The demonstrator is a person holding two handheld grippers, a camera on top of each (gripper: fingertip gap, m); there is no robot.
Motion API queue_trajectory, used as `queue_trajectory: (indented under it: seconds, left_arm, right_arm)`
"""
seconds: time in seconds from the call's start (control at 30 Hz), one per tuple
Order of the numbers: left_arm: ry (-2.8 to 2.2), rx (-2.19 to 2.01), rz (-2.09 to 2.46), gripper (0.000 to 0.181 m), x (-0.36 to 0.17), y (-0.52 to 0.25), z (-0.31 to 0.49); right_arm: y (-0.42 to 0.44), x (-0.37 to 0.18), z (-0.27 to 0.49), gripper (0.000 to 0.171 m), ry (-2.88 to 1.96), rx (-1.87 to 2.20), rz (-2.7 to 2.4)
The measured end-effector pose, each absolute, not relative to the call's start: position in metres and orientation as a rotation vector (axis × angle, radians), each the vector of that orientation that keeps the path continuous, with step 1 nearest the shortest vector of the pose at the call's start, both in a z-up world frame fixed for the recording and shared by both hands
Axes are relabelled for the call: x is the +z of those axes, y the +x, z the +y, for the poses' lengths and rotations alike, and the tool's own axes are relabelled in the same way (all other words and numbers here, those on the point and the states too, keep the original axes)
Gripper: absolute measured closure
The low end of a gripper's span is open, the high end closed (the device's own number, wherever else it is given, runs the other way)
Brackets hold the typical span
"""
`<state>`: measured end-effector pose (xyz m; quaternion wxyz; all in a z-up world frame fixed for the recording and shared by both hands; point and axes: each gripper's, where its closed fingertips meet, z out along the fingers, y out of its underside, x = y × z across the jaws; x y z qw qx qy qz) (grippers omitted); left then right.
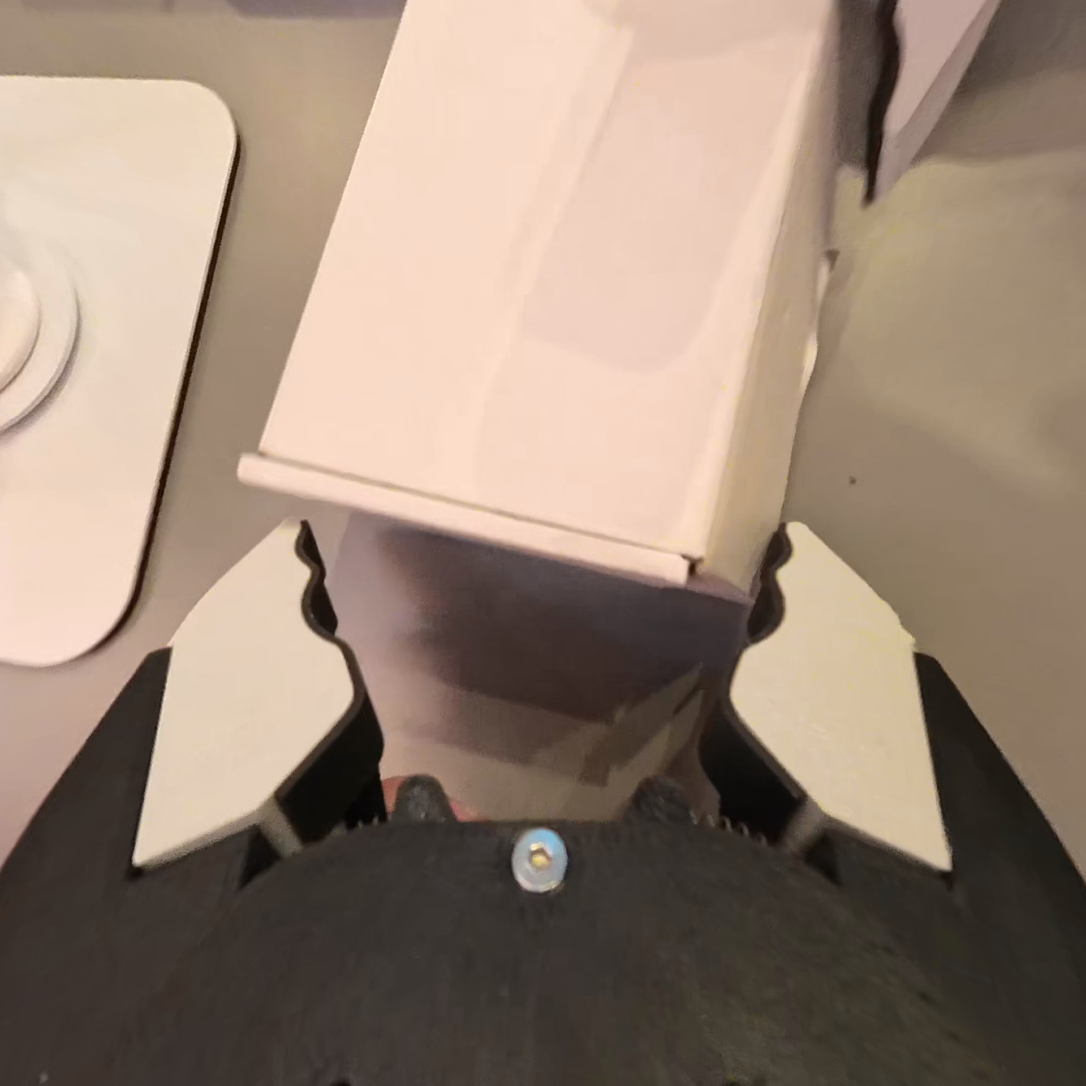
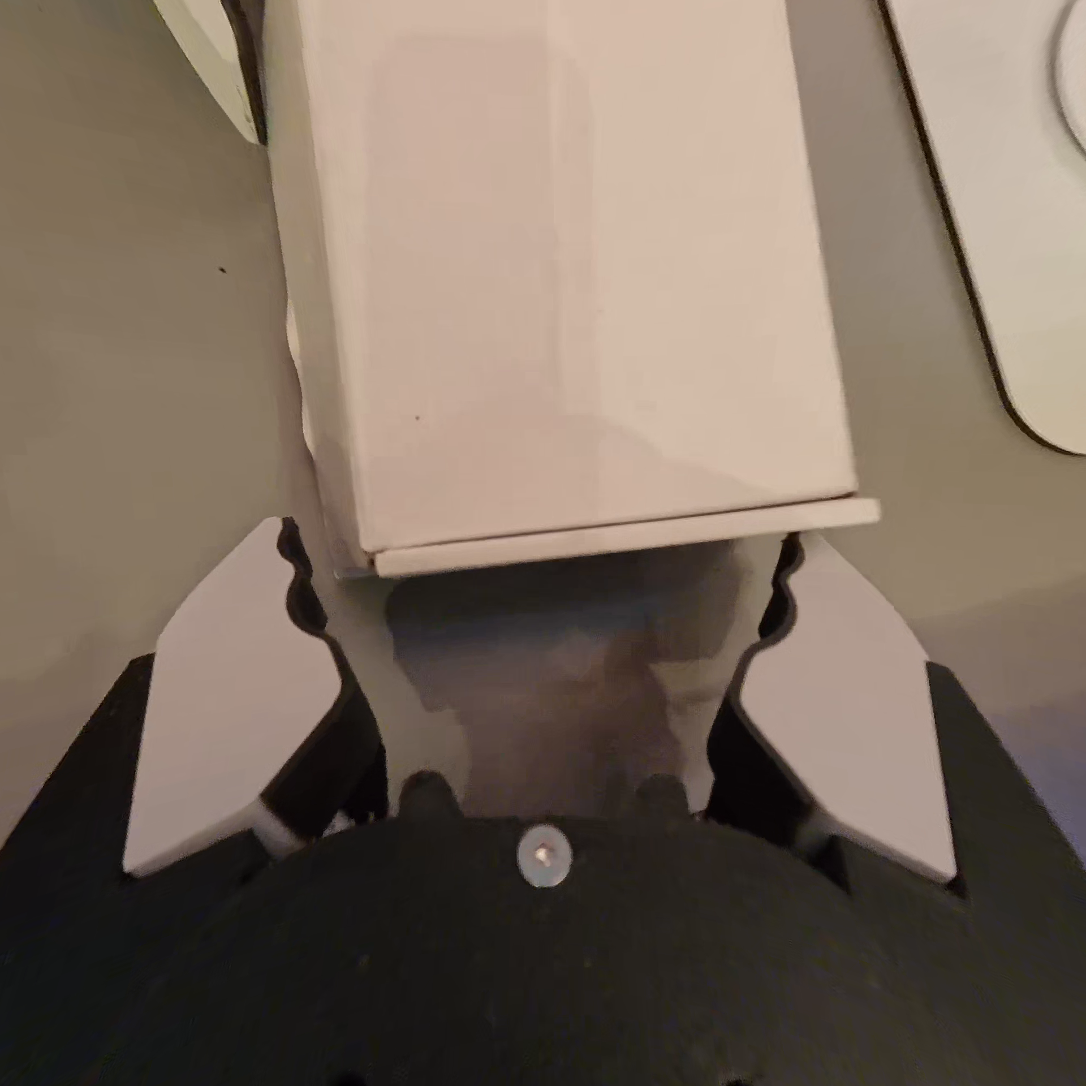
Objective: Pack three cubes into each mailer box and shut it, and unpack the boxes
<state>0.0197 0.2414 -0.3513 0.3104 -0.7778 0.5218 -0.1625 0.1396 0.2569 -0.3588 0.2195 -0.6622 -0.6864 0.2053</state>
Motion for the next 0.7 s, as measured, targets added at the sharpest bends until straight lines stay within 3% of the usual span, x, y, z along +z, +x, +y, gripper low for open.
queue_trajectory:
  seconds: [0.17, 0.3, 0.33, 0.4, 0.5, 0.57, 0.7]
  left_arm:
    - [-2.008, -0.420, 1.400, 0.051, -0.354, 0.024, 0.252]
    - [-2.000, -0.392, 1.349, 0.063, -0.354, 0.022, 0.258]
    - [-2.004, -0.387, 1.330, 0.065, -0.354, 0.022, 0.258]
    - [-1.998, -0.394, 1.304, 0.069, -0.354, 0.022, 0.257]
    - [-2.029, -0.369, 1.375, 0.072, -0.357, 0.017, 0.251]
    - [-2.055, -0.360, 1.394, 0.059, -0.359, 0.015, 0.250]
    - [-2.055, -0.353, 1.431, 0.054, -0.359, 0.018, 0.253]
  right_arm:
    - [0.139, -0.362, 0.264, 0.037, -1.816, 0.540, -1.877]
    - [0.141, -0.360, 0.269, 0.058, -1.810, 0.519, -1.879]
    - [0.141, -0.360, 0.268, 0.071, -1.810, 0.537, -1.871]
    - [0.141, -0.360, 0.267, 0.075, -1.811, 0.562, -1.855]
    - [0.144, -0.361, 0.265, 0.065, -1.811, 0.536, -1.903]
    - [0.145, -0.354, 0.271, 0.053, -1.790, 0.502, -1.909]
    - [0.136, -0.351, 0.279, 0.032, -1.775, 0.521, -1.927]
